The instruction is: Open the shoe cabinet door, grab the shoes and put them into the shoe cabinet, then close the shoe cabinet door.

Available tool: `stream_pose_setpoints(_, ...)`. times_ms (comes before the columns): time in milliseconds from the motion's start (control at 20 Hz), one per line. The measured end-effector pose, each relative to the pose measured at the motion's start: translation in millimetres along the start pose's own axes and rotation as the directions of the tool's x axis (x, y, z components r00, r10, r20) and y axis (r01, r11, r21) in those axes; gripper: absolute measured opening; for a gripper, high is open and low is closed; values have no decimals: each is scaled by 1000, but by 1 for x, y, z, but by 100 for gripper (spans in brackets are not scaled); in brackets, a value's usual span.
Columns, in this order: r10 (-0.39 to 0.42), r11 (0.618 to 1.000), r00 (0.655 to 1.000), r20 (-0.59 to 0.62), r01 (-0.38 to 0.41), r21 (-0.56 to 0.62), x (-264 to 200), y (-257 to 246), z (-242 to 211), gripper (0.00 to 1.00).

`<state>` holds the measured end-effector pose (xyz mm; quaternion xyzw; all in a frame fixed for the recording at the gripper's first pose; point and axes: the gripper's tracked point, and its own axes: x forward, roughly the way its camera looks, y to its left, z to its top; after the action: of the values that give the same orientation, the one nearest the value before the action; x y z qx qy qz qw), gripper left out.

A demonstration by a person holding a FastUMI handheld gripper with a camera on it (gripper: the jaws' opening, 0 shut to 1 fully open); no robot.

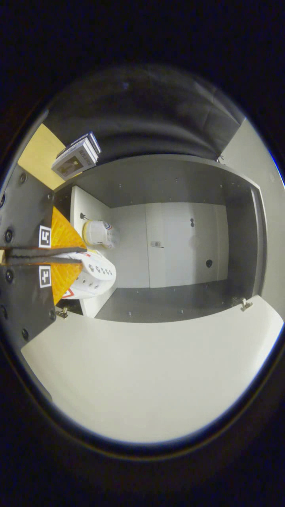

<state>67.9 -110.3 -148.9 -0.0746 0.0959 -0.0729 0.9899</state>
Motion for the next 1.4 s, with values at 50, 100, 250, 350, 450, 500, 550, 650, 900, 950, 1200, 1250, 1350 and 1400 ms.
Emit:
stream_pose_setpoints(50,4,1000,1000,3,-4,3,9,-1,5,2)
stream_pose_setpoints(100,7,1000,1000,5,-7,5,18,-1,9,2)
stream_pose_setpoints(250,16,1000,1000,18,-16,4,49,-5,20,2)
stream_pose_setpoints(350,28,1000,1000,12,-28,11,74,-9,24,2)
stream_pose_setpoints(450,35,999,999,7,-35,9,100,-11,27,2)
stream_pose_setpoints(500,40,999,999,1,-40,3,114,-13,28,2)
stream_pose_setpoints(550,44,999,999,-7,-44,-3,128,-14,26,2)
stream_pose_setpoints(650,52,999,998,-23,-52,-6,155,-17,22,2)
stream_pose_setpoints(900,43,999,998,-56,-43,4,208,-25,9,2)
stream_pose_setpoints(950,43,999,997,-63,-43,0,217,-23,5,2)
stream_pose_setpoints(1200,49,999,993,-111,-50,-7,244,-20,-16,2)
stream_pose_setpoints(1250,57,998,990,-126,-58,-5,246,-19,-21,3)
stream_pose_setpoints(1350,56,998,991,-118,-58,-8,248,-18,-20,3)
stream_pose_setpoints(1400,50,999,992,-119,-51,-9,247,-19,-20,3)
